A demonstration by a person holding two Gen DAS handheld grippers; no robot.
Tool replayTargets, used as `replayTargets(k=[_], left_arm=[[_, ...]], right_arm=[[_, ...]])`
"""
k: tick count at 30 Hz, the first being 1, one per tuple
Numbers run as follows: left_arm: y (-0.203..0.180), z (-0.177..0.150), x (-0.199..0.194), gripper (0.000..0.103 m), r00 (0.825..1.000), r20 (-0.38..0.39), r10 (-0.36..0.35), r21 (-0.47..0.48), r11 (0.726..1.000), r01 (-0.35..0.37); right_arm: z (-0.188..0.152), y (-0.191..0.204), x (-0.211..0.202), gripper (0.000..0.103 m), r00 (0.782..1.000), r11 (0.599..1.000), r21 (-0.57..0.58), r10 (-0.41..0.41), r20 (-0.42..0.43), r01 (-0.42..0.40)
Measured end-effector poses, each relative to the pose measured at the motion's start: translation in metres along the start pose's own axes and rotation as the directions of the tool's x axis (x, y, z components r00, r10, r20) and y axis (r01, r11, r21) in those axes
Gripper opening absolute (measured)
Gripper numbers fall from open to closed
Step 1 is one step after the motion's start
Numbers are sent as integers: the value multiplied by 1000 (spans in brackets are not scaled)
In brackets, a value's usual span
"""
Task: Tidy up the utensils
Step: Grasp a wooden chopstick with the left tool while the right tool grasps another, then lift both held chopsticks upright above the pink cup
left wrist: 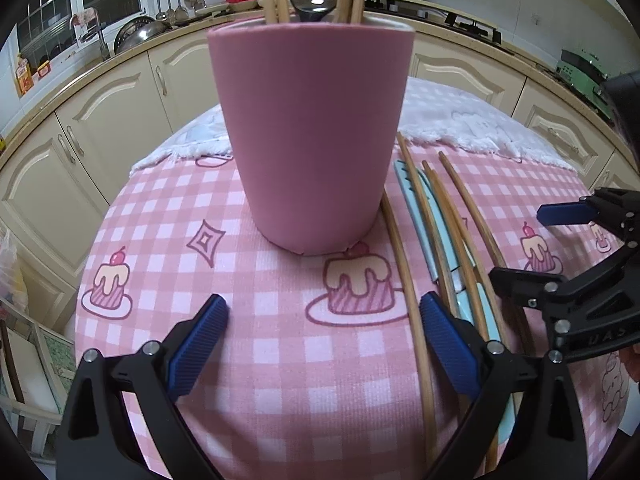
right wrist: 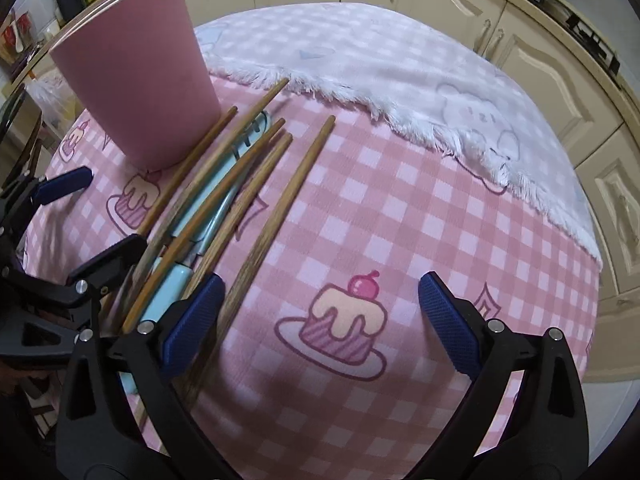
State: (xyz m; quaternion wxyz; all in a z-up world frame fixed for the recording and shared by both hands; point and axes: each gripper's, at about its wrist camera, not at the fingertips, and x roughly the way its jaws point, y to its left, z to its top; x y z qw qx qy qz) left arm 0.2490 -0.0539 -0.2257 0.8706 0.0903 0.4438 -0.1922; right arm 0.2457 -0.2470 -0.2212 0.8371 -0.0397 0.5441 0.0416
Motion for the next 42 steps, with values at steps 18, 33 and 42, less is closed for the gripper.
replayTargets(k=[18,33,42], left_arm=[[-27,26,5,48,993,-117,-24,115,993,38],[-38,30,8,26,989,-151,-8,177,984,35],[-45,30,8,6,984,-173,-43,175,982,73]], right_arm=[[1,-6,-11,35,998,999,27,36,45,-37],[6,3,-10,20,990,991,5,130,50,-130],[-12,2,-19,11,978,973,-105,207,-7,-207]])
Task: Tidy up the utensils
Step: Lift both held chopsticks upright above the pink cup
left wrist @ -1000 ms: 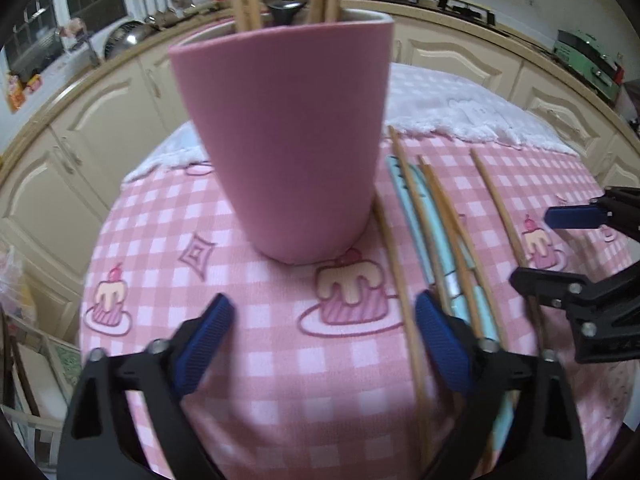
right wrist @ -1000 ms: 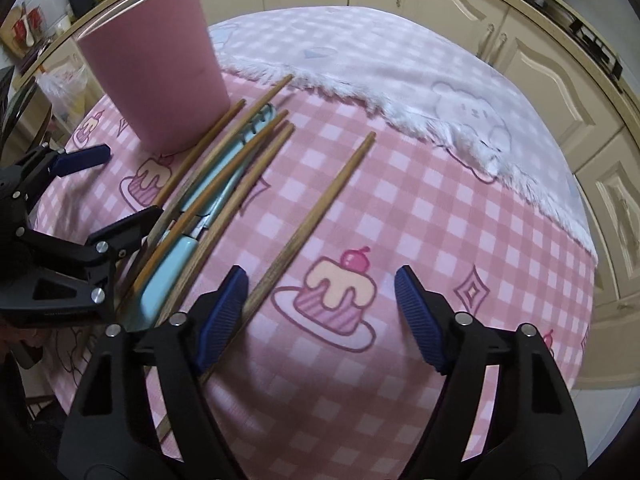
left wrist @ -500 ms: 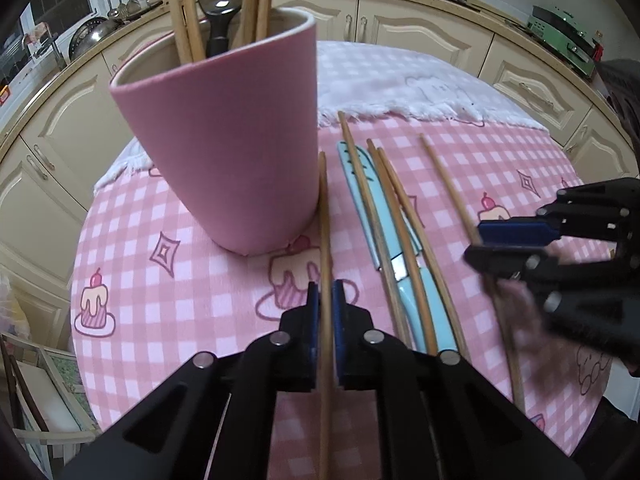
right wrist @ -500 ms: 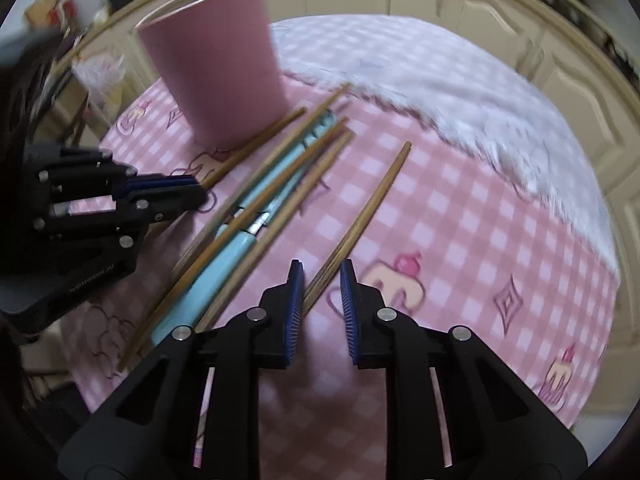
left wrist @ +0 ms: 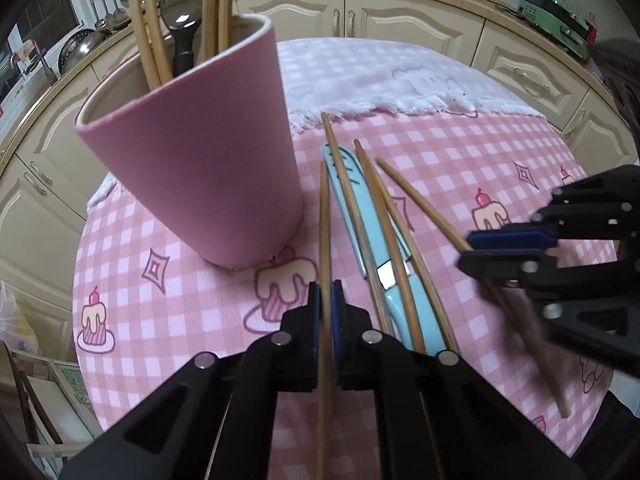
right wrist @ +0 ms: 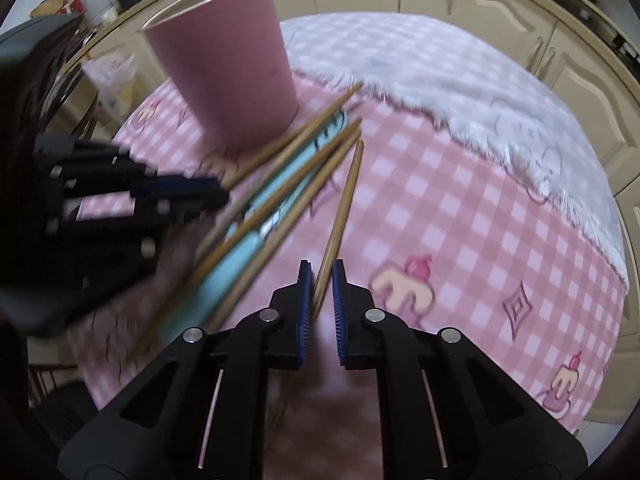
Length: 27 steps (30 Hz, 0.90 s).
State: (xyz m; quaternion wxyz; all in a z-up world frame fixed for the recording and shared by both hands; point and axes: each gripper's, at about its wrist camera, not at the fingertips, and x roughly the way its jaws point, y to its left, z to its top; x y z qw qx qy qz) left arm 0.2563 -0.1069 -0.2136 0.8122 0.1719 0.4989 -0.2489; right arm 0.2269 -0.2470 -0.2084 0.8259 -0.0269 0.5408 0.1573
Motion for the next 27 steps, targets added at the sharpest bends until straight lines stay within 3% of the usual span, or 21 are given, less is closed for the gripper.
replayTargets(k=[5,8,13,19,24,27], left_arm=[[1,4,3,9,1000,5,8,10,1000,-8],[2,3,1,5,1000,8,-6,-11,1000,6],[8,-9,-11,5,999,35,-31,-50,998,33],[15,-25,-38,5,992,122,-43,-103,993,55],[14,-33,-69,5,969,244,-34,-92,994,58],[11,-35,-89,5,942,334,-40,-75,995,69]], right_arm=[[7,-1,1,11,999,999,28,-37,2,37],[10,10,4,10,998,998,2,-61,20,61],[-1,-8,-10,6,995,996,65,48,83,-54],[-10,-29,-42,6,966,976,126,147,214,-177],[-16,-37,-61,6,940,963,138,183,289,-230],[-20,-41,-72,6,919,955,140,201,340,-261]])
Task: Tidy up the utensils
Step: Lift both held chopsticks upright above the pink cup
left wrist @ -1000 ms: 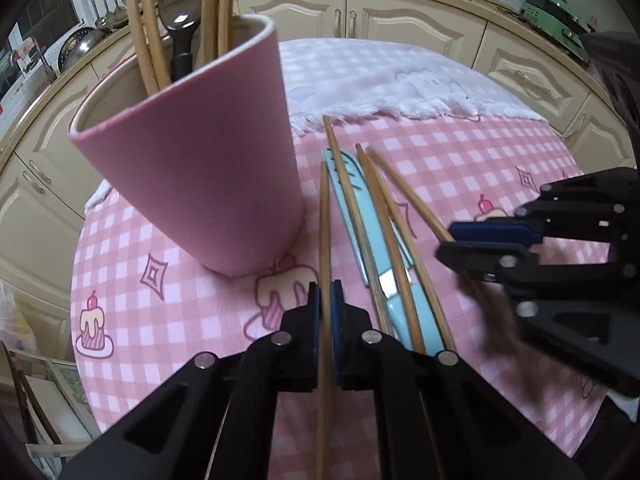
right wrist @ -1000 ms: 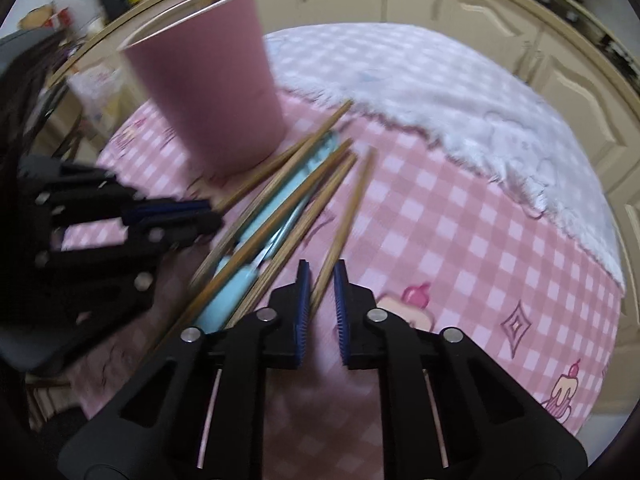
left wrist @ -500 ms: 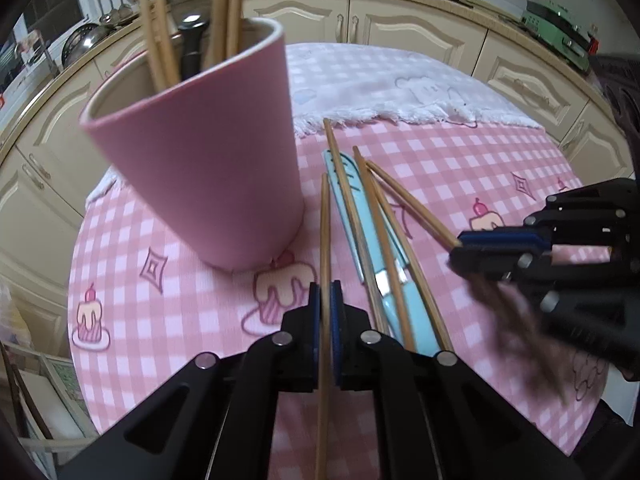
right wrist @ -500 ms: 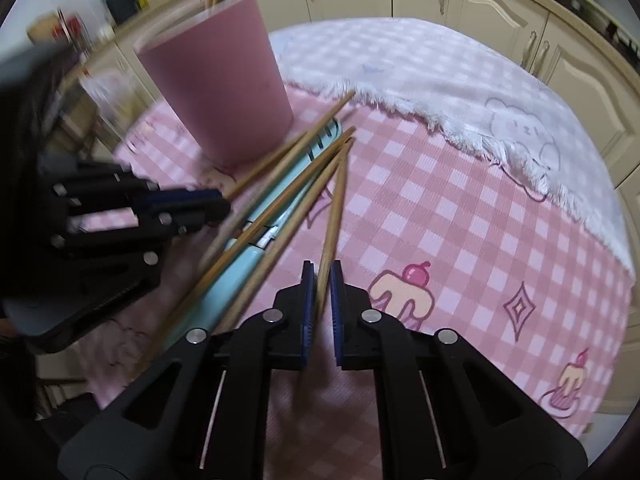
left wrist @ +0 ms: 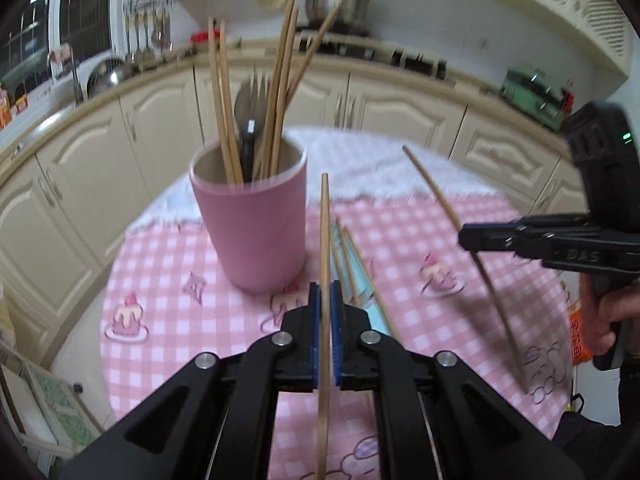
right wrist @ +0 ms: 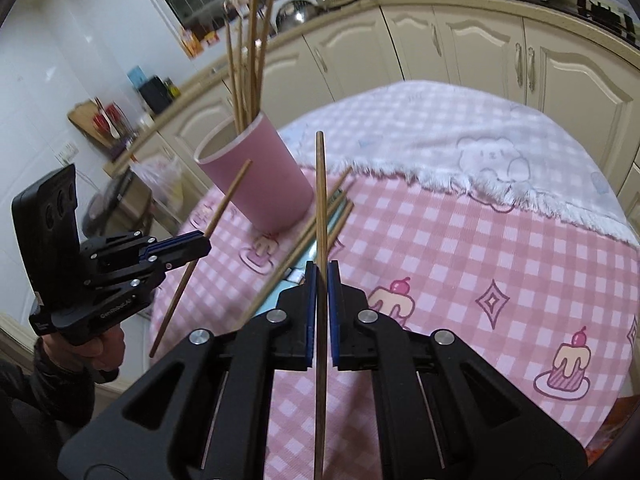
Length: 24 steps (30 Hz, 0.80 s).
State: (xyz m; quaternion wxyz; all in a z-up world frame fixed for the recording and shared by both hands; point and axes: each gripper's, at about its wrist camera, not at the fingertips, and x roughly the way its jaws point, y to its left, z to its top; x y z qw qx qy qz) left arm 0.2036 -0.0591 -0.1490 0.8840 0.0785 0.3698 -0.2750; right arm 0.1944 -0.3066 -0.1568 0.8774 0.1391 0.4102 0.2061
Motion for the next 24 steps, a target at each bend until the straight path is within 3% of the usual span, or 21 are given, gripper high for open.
replayTargets(k=[3,9,24], left_arm=[[-4,6,-17,5,995,93,-16,3,1000,16],[-1,20,-37,5,978,209,1,-39,999,8],[15,49,-63,5,922,382,64,-149,989,-7]], right_arm=[[3,0,-10,6,999,1000,14,26,47,-26],[11,6,-24,6,992,999,9,49,118,-50],[44,24,-44,6,969,996,-54,87,231,-77]])
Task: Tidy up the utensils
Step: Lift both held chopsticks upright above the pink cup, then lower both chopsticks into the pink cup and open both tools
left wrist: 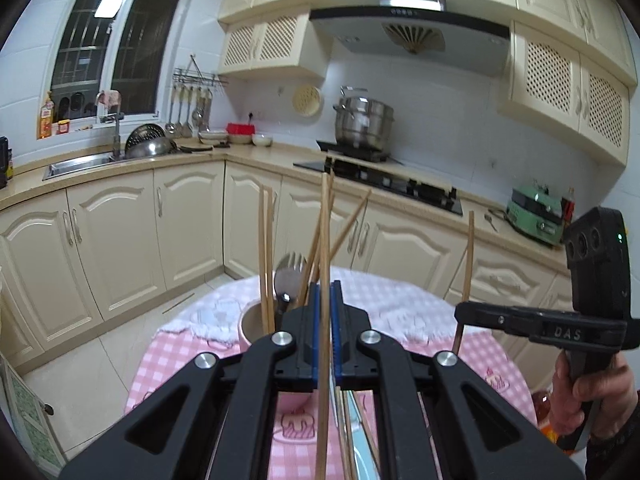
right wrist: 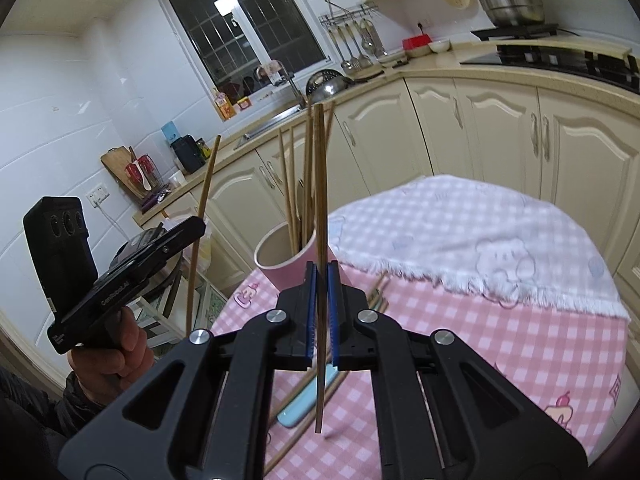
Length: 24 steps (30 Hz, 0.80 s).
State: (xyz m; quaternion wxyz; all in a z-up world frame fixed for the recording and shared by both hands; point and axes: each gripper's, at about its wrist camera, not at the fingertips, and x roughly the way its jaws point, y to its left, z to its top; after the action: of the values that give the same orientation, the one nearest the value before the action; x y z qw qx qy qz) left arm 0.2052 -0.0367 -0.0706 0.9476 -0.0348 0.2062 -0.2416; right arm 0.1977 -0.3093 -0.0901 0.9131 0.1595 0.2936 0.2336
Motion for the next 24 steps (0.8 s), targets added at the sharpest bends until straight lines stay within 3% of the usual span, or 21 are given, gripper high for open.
replayTargets(k=[8,24], left_arm=[[1,23,-2,5,996,87,2,-27,1000,0],[17,98,12,5,968,249,-2,-53,998,16]], right_arm=[[27,17,-6,6,998,998,-50,27,55,-25],[114,64,-3,6,976,982,-183,90,199,-53]])
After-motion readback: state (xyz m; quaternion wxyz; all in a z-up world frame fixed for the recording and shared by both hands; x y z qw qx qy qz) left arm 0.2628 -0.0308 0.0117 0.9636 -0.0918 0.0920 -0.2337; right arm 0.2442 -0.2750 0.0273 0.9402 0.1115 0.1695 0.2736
